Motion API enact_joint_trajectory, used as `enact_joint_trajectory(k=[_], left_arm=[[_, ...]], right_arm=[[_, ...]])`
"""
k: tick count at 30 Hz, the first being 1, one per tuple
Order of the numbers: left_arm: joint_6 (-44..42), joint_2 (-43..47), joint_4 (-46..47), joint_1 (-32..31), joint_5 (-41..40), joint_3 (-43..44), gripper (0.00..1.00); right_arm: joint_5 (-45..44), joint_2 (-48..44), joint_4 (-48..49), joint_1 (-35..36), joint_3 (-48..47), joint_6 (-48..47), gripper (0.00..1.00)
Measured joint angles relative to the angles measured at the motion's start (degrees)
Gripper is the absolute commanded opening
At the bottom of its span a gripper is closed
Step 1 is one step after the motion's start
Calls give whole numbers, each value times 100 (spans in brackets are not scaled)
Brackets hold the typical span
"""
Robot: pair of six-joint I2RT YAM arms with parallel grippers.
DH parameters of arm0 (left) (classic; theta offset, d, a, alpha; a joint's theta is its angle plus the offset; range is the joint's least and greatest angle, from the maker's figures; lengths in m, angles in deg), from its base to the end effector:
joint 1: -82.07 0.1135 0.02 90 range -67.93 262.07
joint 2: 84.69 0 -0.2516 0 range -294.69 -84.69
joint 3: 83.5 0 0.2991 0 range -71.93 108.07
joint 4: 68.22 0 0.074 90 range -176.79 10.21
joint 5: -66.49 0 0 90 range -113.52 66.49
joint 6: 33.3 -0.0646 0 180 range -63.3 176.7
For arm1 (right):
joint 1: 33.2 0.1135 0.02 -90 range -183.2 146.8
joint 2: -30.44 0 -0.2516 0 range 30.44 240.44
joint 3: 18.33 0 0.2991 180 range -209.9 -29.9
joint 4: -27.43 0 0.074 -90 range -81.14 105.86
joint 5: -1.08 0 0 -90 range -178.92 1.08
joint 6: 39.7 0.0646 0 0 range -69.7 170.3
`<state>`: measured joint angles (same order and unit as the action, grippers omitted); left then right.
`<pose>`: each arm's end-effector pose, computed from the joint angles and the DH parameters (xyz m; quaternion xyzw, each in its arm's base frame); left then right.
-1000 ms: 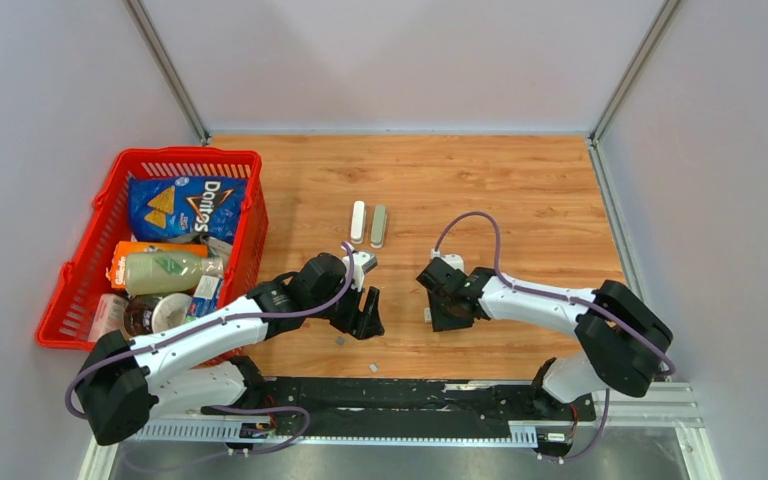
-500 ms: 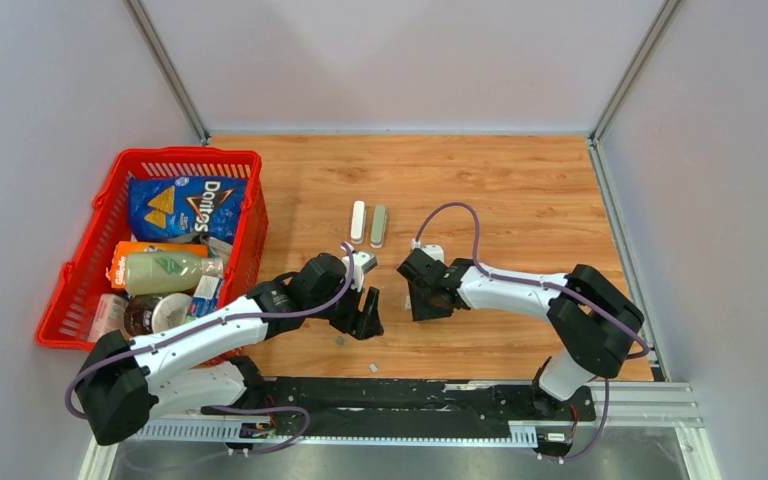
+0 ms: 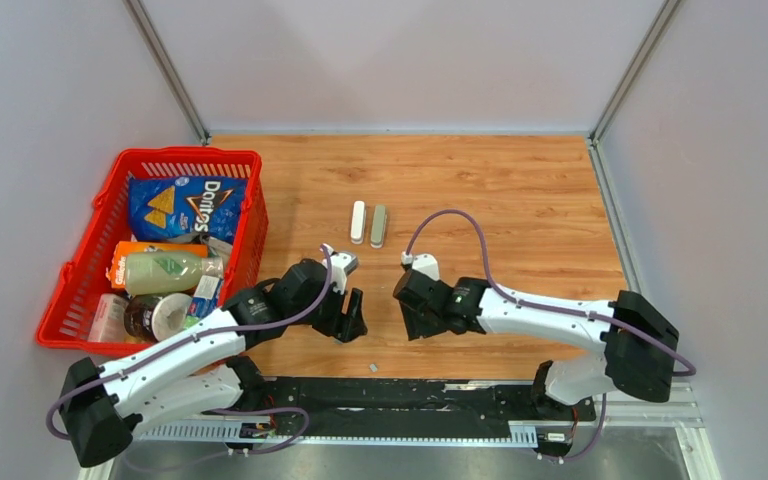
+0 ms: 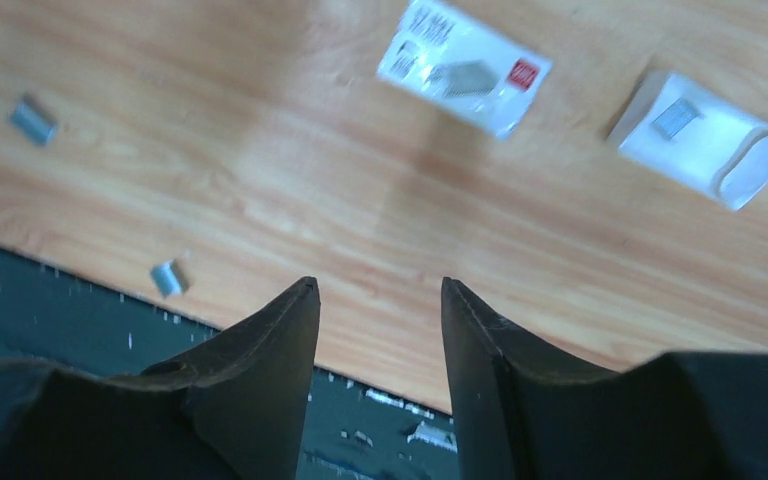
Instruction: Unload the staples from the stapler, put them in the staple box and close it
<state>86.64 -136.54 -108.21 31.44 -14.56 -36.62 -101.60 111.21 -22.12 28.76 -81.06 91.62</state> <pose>0.1572 -0.2074 0.1881 0.1948 0.9006 -0.3019 0.2447 0.1612 0.2725 0.1425 -0.1535 0.9630 0.0842 0.2048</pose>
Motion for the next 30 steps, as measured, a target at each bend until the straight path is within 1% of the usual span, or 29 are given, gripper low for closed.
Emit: enact_joint_trajectory(k=[3, 7, 9, 13, 16, 24, 30], left_arm=[[136, 262, -236, 0, -332, -4, 74], [398, 809, -354, -2, -752, -151, 74], [535, 1054, -404, 0, -925, -264, 75], [772, 1388, -516, 0, -1169, -474, 79], [876, 1528, -651, 0, -1294, -564, 82], [1027, 1998, -1027, -2, -1589, -570, 82], [1123, 2371, -1320, -2, -1851, -566, 82]], right_arm=[[-138, -138, -157, 520, -2, 33, 52], [-306, -72, -295, 1279, -20, 173, 55], [-389, 59, -293, 1556, -85, 251, 57], [-564, 514, -179, 1954, -297, 411, 59], [-625, 813, -74, 2083, -448, 501, 60], [-612, 1370, 334, 2173, -820, 588, 60], [-522, 1843, 518, 2205, -1106, 579, 56]])
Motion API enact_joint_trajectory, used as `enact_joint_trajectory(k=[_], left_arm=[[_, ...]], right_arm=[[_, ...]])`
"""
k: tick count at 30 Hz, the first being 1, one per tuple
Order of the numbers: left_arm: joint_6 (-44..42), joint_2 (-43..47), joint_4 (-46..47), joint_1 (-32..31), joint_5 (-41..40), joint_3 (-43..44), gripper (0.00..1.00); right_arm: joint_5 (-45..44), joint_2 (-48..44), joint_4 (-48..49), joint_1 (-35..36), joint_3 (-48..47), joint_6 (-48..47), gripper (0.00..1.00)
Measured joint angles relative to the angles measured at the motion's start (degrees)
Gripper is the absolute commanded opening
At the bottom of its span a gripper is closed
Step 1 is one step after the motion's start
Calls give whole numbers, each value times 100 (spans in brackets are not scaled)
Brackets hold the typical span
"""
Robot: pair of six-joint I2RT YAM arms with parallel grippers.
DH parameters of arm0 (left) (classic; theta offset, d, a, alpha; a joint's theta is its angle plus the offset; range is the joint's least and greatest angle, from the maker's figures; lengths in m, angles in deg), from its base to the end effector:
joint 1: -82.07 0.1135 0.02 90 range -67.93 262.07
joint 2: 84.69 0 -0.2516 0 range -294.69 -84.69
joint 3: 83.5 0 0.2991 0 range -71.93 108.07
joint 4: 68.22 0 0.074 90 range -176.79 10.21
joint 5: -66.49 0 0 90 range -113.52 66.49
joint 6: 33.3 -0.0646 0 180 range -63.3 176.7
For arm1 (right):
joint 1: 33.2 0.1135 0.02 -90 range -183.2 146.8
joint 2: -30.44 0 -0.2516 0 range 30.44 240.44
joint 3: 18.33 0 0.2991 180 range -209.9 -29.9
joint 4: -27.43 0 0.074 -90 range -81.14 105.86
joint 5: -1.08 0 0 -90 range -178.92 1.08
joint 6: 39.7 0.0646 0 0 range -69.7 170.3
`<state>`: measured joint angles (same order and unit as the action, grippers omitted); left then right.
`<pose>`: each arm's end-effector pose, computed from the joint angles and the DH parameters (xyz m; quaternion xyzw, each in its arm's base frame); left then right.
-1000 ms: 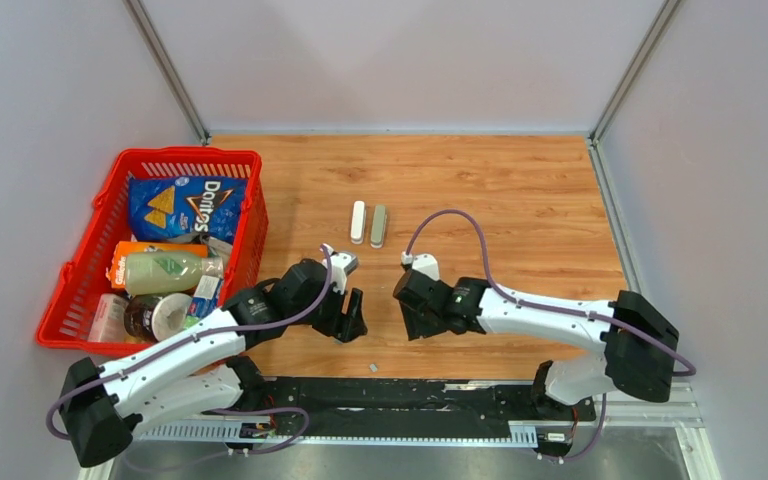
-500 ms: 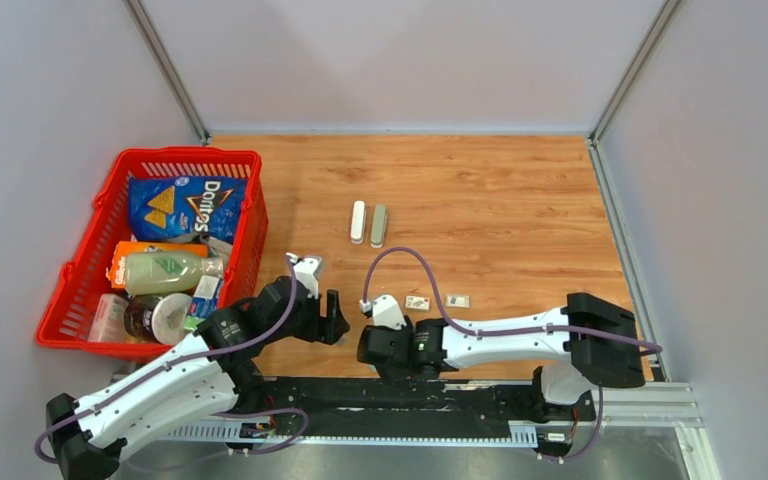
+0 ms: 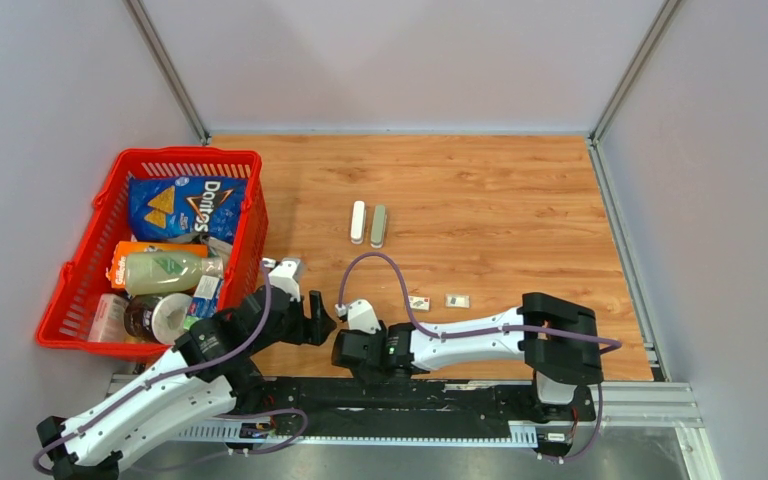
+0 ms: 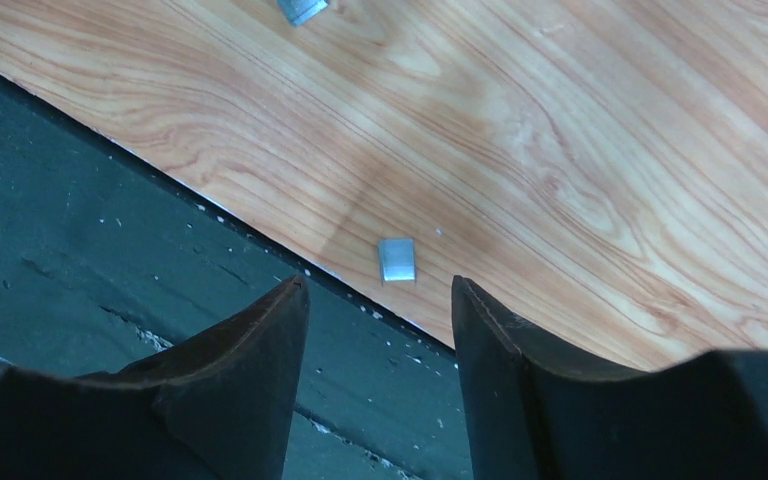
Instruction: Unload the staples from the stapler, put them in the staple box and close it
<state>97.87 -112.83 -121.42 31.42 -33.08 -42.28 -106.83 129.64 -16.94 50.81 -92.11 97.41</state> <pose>0.1318 -0.1438 0.2111 0.0396 0.9034 -0.2492 0.3467 0.0591 0.3730 0.1063 -0.2819 0.9311 0.0944 0.2112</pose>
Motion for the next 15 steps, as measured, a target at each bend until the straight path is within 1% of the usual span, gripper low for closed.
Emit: enact_joint_trajectory(k=[7, 10, 15], left_arm=[[125, 380, -149, 0, -136, 9, 81], [142, 398, -181, 0, -157, 11, 81], [160, 398, -208, 0, -162, 11, 81]], right_arm=[[13, 201, 17, 17, -144, -4, 51], [-4, 201, 7, 22, -151, -2, 49], [-7, 251, 9, 24, -151, 2, 48]])
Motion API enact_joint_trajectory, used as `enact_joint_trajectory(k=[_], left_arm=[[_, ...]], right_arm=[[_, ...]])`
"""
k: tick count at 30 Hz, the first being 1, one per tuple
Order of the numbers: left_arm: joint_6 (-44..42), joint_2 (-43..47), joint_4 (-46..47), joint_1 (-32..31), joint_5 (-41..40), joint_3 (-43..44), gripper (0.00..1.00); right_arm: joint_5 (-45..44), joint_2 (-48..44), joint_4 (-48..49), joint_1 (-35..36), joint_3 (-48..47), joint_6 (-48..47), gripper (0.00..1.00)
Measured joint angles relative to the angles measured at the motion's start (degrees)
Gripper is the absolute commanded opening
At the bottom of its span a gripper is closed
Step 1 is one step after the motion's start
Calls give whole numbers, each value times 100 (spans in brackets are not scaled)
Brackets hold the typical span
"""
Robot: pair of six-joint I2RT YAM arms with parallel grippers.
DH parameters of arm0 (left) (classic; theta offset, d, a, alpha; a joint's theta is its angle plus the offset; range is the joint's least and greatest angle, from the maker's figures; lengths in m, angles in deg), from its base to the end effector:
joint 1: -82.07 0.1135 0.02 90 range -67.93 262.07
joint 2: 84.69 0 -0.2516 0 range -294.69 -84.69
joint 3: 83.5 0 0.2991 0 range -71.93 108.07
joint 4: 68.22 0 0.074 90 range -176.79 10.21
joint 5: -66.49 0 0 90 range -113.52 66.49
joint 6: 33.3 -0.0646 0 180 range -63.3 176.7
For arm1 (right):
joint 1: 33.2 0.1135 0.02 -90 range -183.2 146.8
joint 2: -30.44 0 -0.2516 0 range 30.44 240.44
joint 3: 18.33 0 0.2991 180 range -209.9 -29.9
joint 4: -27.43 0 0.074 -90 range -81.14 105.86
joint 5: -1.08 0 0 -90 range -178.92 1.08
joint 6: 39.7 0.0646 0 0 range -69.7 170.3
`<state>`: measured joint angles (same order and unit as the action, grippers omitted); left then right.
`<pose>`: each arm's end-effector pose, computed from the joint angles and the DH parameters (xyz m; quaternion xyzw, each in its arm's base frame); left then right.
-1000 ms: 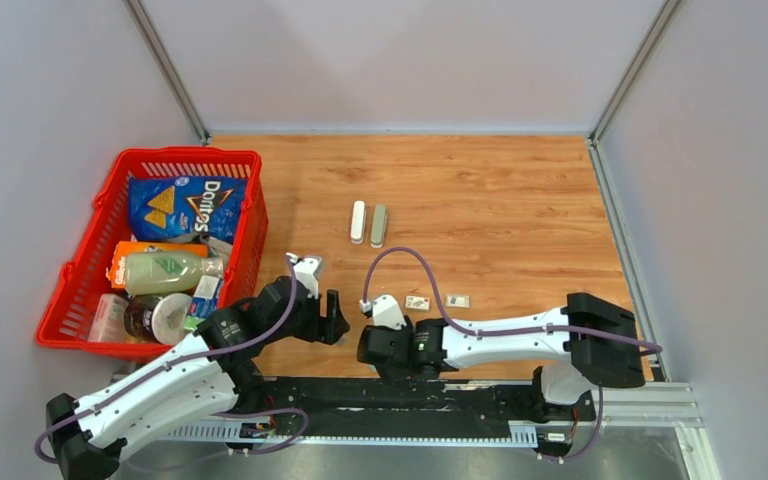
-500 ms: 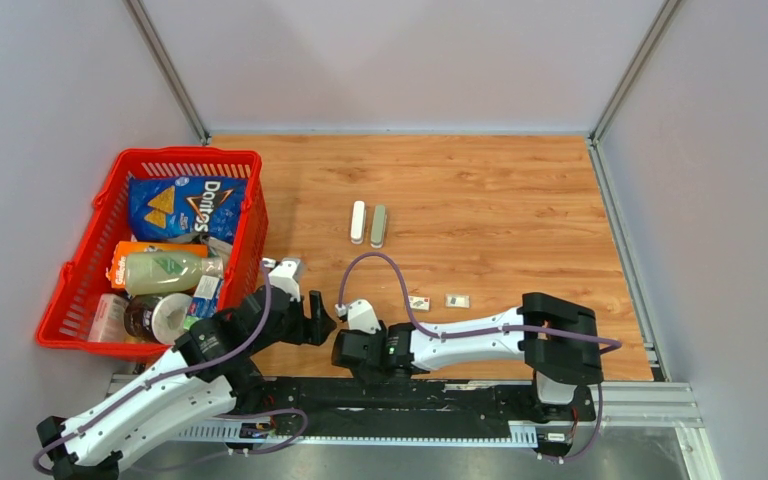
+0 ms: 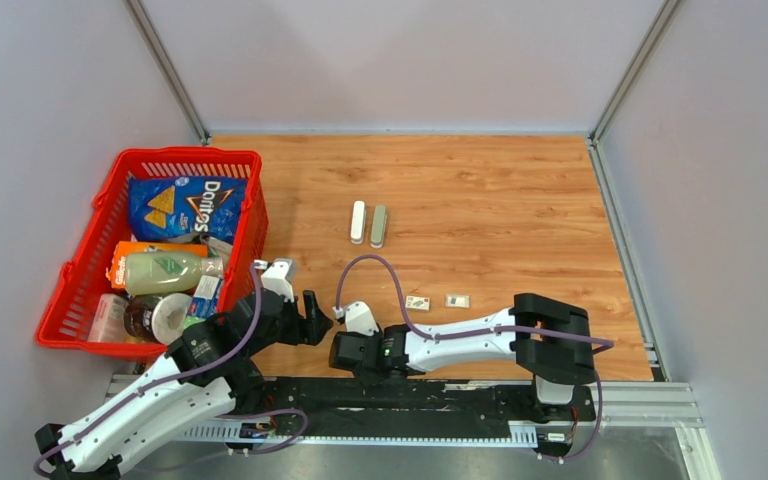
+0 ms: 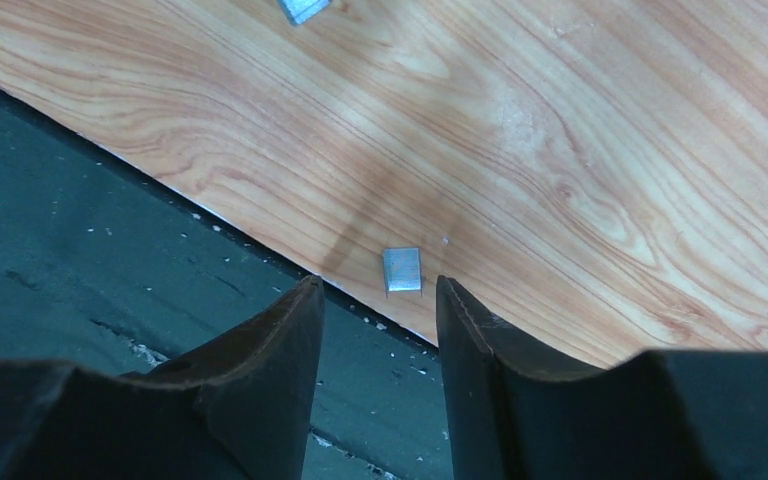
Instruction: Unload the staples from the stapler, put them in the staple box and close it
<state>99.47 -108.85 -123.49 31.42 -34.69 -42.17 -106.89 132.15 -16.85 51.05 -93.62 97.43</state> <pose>0.1266 -0.1346 0.2200 0.0190 0.8957 -0.2569 0.3624 0.0583 0.3798 0.0989 -0.2851 0.9314 0.0875 0.2085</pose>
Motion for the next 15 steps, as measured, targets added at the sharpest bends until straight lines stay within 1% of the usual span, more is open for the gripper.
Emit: enact_joint_trajectory(k=[4, 6, 12, 15], left_arm=[[2, 0, 0, 0, 0, 0, 81], [2, 0, -2, 0, 0, 0, 81], [2, 0, 0, 0, 0, 0, 81], [2, 0, -2, 0, 0, 0, 81]], right_arm=[[-55, 129, -20, 7, -2, -2, 45], [-66, 131, -26, 7, -9, 0, 41], [-140, 138, -61, 9, -9, 0, 40], [-157, 138, -72, 11, -9, 0, 35]])
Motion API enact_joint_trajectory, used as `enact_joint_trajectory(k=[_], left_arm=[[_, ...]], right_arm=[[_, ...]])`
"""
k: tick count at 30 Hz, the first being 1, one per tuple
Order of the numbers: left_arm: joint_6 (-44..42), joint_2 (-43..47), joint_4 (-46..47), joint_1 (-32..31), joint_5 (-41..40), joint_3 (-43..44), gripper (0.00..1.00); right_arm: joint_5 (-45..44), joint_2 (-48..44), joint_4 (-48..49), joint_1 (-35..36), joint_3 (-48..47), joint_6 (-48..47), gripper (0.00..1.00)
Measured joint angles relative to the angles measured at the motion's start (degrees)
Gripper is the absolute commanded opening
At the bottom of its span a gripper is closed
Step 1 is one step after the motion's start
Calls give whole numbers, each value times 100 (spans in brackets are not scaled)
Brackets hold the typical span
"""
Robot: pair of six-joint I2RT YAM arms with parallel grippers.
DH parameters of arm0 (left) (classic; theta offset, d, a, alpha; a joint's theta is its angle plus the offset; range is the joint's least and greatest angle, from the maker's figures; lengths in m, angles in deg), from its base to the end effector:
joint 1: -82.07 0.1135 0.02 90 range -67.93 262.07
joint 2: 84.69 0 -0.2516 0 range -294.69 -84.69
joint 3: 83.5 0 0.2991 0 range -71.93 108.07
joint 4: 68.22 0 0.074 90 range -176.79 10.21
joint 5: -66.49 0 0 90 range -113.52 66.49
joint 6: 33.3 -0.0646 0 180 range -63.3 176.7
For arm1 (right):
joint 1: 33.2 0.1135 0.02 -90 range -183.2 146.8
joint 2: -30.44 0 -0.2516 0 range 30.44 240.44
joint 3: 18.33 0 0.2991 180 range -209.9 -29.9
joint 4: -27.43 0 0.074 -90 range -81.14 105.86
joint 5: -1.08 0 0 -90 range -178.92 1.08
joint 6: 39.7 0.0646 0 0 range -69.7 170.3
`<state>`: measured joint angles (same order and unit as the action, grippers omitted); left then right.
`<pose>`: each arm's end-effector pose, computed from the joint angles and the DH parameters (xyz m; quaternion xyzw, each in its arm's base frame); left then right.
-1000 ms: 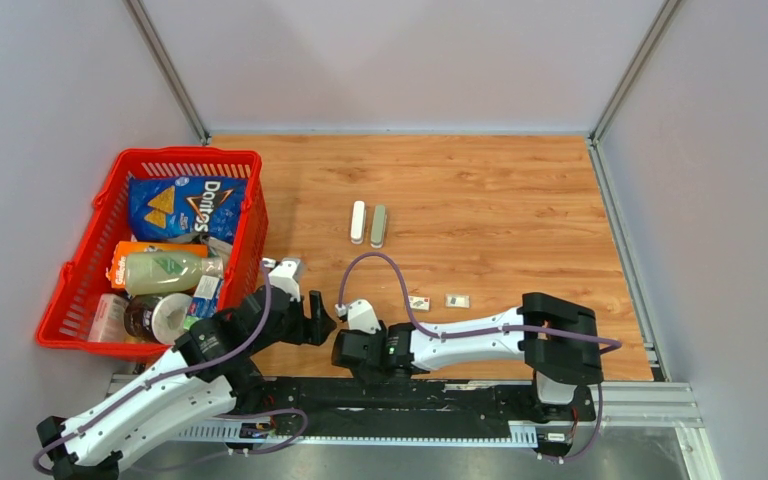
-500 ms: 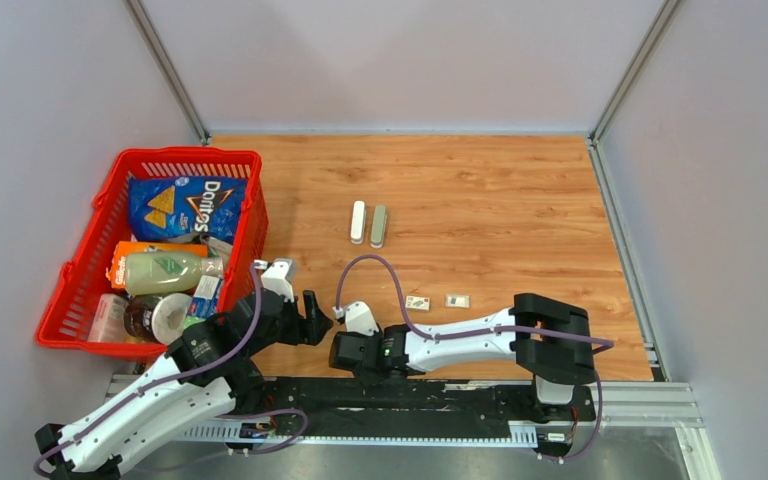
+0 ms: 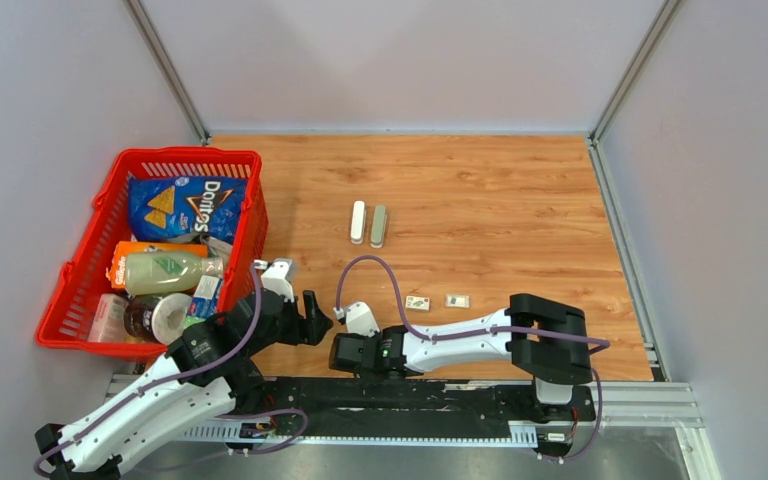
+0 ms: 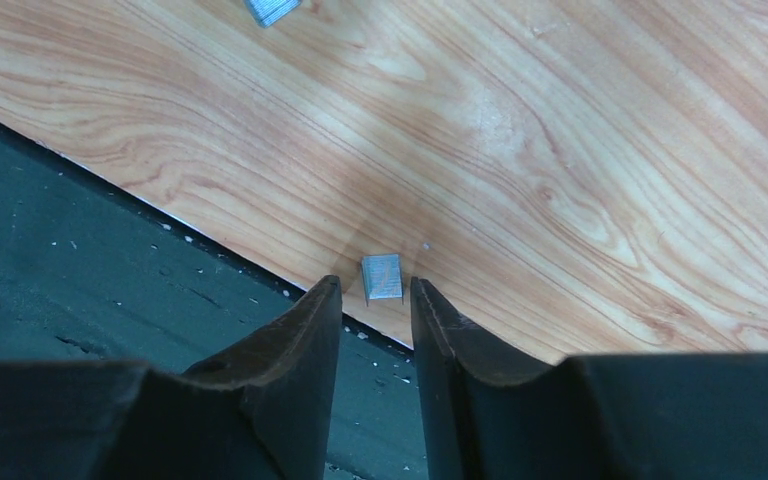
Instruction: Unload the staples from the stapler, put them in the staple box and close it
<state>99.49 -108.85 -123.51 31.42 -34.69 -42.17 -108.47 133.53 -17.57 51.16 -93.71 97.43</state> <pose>0.1265 -0.1346 0.2200 0.0188 0.8958 -0.2569 0.3622 0.0590 0.3779 0.0907 -0.2868 0.9315 0.0661 0.2139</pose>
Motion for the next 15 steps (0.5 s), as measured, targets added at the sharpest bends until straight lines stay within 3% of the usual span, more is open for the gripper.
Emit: enact_joint_trajectory(k=[15], left_arm=[[0, -136, 26, 0, 7, 0, 81]], right_arm=[[-188, 7, -35, 0, 0, 4, 17]])
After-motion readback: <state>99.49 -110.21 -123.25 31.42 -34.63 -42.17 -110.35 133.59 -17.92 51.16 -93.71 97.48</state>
